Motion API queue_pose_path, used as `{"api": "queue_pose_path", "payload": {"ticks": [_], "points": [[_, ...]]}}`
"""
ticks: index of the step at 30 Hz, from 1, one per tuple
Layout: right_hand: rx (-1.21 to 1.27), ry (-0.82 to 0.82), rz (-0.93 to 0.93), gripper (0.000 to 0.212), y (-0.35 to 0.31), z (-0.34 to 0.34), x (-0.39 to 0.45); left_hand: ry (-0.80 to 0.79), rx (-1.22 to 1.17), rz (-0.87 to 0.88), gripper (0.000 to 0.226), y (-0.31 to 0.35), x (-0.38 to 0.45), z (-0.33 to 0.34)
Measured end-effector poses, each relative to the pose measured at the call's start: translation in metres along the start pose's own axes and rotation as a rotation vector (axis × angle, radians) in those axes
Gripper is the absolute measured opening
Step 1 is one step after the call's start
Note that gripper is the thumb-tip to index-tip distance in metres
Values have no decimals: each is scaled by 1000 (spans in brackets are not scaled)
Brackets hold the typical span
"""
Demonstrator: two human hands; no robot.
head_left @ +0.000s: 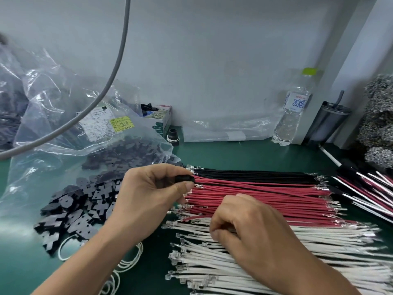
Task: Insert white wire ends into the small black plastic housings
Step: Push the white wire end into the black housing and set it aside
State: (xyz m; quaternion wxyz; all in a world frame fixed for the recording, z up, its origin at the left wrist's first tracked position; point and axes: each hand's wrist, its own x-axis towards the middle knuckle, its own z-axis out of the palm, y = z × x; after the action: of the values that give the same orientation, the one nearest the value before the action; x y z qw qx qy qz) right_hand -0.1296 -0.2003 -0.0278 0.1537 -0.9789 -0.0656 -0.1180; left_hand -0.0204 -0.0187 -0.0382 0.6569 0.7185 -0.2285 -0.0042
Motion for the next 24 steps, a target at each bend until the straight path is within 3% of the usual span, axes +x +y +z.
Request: {"api": "queue_pose_path", "payload": {"ticks": [3, 8, 13, 16, 24], "points": [[24, -11, 13, 18, -1, 2, -1, 2, 10, -8, 19, -1, 0, 0], [108, 58, 16, 9, 2, -4, -1, -1, -23, -41, 18, -1, 2, -1], [248, 301, 5, 21, 17, -12, -1, -31, -125, -105, 21, 0, 4, -5], [232, 420, 23, 15, 18, -10, -2, -67, -195, -137, 24, 1, 3, -5], [182, 522, -4, 7, 16, -5, -3, -124, -216, -167, 29, 4, 1, -3]]}}
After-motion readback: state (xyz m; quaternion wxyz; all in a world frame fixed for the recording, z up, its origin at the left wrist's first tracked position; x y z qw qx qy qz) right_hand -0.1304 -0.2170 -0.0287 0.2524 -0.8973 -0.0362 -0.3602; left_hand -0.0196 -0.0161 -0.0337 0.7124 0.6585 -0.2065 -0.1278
